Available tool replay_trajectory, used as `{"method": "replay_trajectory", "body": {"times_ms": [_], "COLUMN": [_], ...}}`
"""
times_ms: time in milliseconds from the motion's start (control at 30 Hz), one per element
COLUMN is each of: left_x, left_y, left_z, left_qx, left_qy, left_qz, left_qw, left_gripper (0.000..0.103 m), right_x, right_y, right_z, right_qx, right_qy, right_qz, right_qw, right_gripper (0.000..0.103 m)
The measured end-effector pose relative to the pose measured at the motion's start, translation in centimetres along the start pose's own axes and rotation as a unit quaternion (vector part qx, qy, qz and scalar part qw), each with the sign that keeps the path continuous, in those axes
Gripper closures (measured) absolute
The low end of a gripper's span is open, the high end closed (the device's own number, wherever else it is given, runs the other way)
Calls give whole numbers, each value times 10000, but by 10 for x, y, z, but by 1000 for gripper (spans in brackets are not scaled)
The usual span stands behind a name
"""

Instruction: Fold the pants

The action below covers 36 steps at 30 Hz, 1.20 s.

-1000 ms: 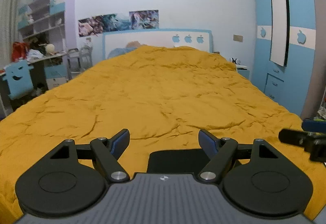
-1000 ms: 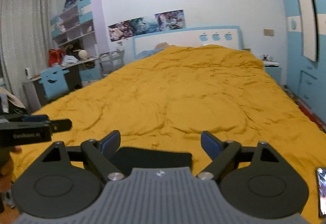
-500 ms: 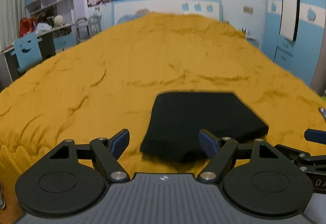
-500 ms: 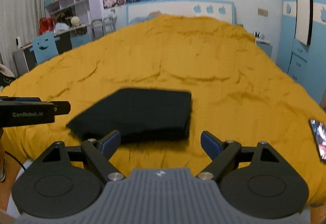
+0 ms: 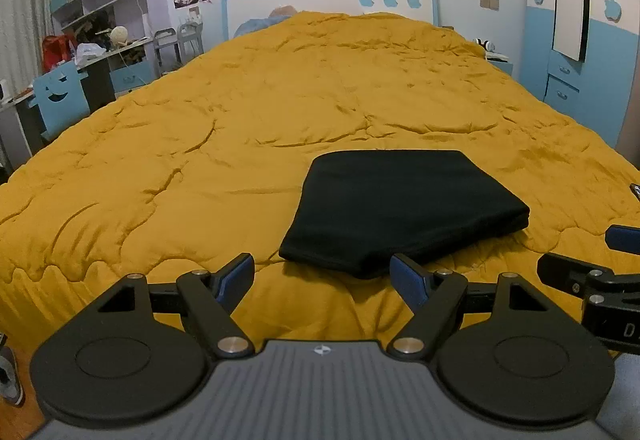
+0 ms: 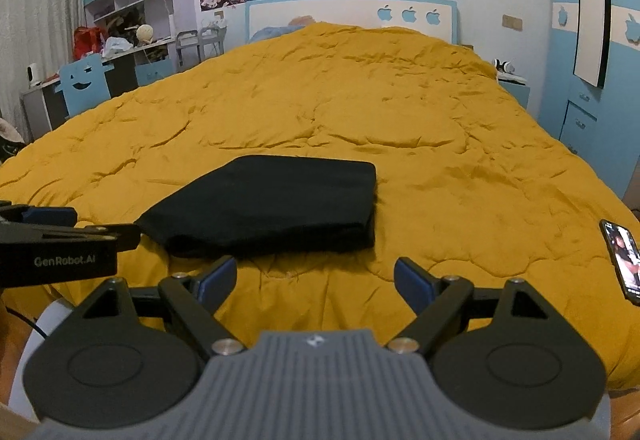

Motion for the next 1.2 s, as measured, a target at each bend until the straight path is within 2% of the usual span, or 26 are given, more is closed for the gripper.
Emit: {"method": "replay_trajectory", "body": {"times_ms": [1200], "left_x": [-4], "left_y": [1], "left_z": [0], "left_qx": [56], "left_qy": [15], "left_qz": [30], "left_qw": [10000], "left_gripper": [13], "right_x": [2], "right_y": [0], "right_z": [4], "right_qx": [-97], "right_qy": [94], "right_qz": [41], "right_qw": [9999], "right_gripper": [21]}}
Point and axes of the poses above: each gripper's, at about its wrist camera, not at the fingertips, and z roughly the way its jaws point, y to its left, x to its underside, the point moved 10 cm from there along z, roughly the way its jaws point, and after that the axes turned 4 degrees about -y, right-handed, at the moved point
